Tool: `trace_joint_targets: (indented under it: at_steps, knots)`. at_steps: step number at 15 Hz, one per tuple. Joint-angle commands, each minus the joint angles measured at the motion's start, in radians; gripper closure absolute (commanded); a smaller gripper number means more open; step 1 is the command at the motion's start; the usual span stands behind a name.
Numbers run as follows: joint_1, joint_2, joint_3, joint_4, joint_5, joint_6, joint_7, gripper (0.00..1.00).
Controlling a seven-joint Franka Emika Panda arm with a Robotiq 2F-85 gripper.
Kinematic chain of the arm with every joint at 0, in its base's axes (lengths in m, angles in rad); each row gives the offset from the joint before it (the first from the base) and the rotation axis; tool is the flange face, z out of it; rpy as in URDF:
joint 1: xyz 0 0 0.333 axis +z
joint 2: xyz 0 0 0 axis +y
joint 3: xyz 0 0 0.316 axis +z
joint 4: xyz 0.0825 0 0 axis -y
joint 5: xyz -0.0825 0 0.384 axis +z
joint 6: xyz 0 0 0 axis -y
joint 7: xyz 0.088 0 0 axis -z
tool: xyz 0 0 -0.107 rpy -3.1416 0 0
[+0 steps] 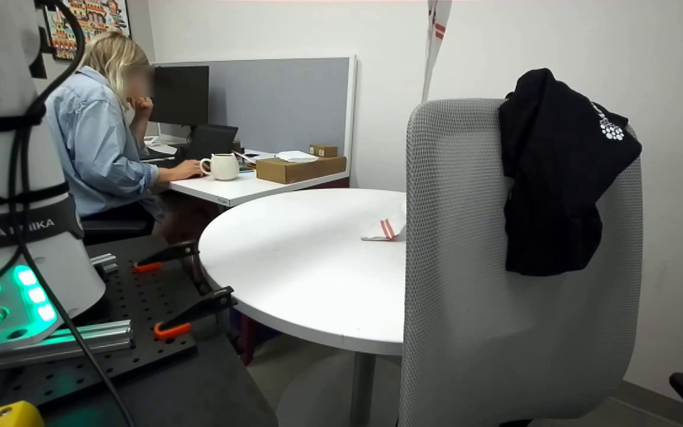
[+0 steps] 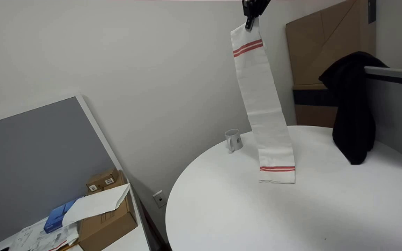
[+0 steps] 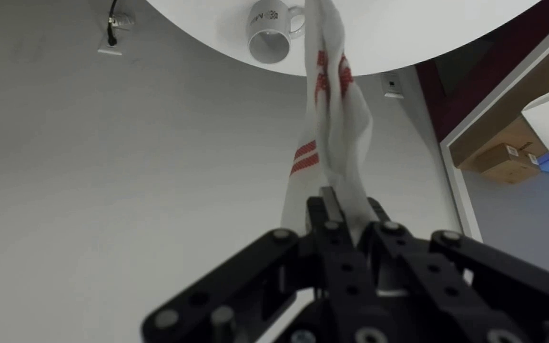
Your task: Spread out the towel on the table
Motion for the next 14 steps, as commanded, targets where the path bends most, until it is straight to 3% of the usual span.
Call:
trace_joint_targets:
  at_steps: [1, 10, 14]
  knots:
    - [-0.019, 0.124, -0.016, 0.218, -0.040, -0.064, 0.017, 0.98]
    - [-0.100, 0.356, -0.014, 0.631, -0.163, -0.110, 0.060, 0.98]
    - [-0.099, 0.439, -0.026, 0.801, -0.188, -0.152, 0.072, 0.98]
